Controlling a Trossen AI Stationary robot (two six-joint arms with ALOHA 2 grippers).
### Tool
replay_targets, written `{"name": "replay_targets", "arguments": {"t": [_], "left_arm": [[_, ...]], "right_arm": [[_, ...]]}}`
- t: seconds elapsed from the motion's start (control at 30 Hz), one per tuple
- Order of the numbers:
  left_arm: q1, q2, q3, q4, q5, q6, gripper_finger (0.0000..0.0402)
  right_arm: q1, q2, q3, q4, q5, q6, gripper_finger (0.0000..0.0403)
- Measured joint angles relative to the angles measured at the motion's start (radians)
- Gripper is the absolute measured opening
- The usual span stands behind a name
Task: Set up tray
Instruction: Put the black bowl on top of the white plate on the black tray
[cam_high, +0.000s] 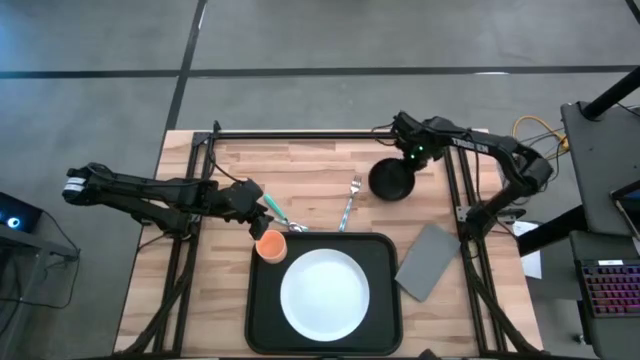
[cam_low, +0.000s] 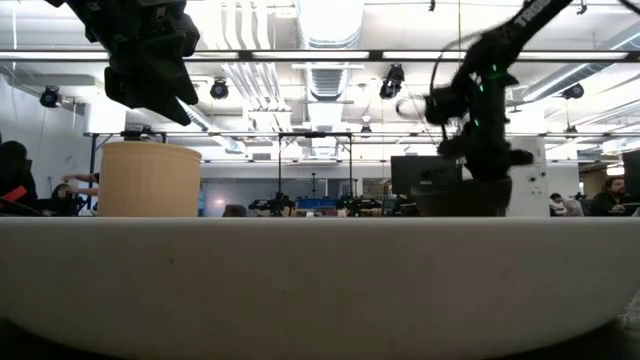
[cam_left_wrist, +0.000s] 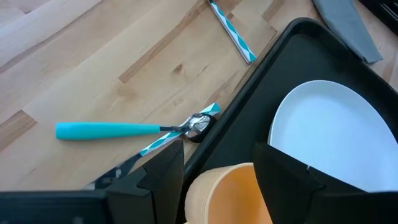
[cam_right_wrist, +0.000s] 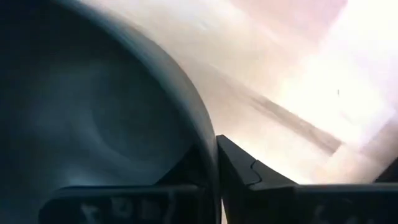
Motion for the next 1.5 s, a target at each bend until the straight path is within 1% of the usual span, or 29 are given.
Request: {"name": "replay_targets", "arguments": {"t": [0.1,0.2,0.33,0.47,0.6,0.73,0.83,0.93,1.07,1.3,1.4,1.5], "left_arm": [[0.0,0.0,0.0,0.0,0.0,0.0,0.0173],[0.0,0.0,0.0,0.0,0.0,0.0,0.0173],[0.0,0.0,0.0,0.0,0.0,0.0,0.0173],[0.0,0.0,0.0,0.0,0.0,0.0,0.0173],[0.0,0.0,0.0,0.0,0.0,0.001,0.0173],[0.0,0.0,0.0,0.0,0.0,0.001,0.0173],[-0.002,0.0,0.0,0.0,0.001,0.021,0.0173],[-0.006,0.0,0.0,-0.001,0.019,0.03,0.0173],[-0.011,0.0,-0.001,-0.01,0.028,0.046,0.0173],[-0.028,0.0,-0.002,-0.02,0.028,0.053,0.0173],[-0.035,0.0,-0.002,-0.034,0.028,0.054,0.0173],[-0.043,0.0,-0.002,-0.053,0.028,0.053,0.0173]], "right_arm": [[0.084,-0.028,0.07,-0.039,0.003,0.01,0.0009],[0.202,-0.044,0.151,-0.081,-0.007,0.035,0.0009],[0.371,-0.037,0.233,-0.113,-0.057,0.122,0.0009],[0.533,0.007,0.279,-0.102,-0.099,0.229,0.0009],[0.661,0.069,0.286,-0.016,-0.119,0.337,0.0009],[0.757,0.146,0.283,0.12,-0.161,0.459,0.0009],[0.823,0.213,0.291,0.171,-0.181,0.532,0.0009],[0.882,0.279,0.317,0.184,-0.214,0.583,0.0009],[0.948,0.359,0.371,0.195,-0.228,0.617,0.0009],[0.991,0.462,0.481,0.207,-0.225,0.647,0.0012],[0.99,0.462,0.495,0.21,-0.217,0.646,0.0029],[0.986,0.458,0.499,0.211,-0.212,0.645,0.0061]]}}
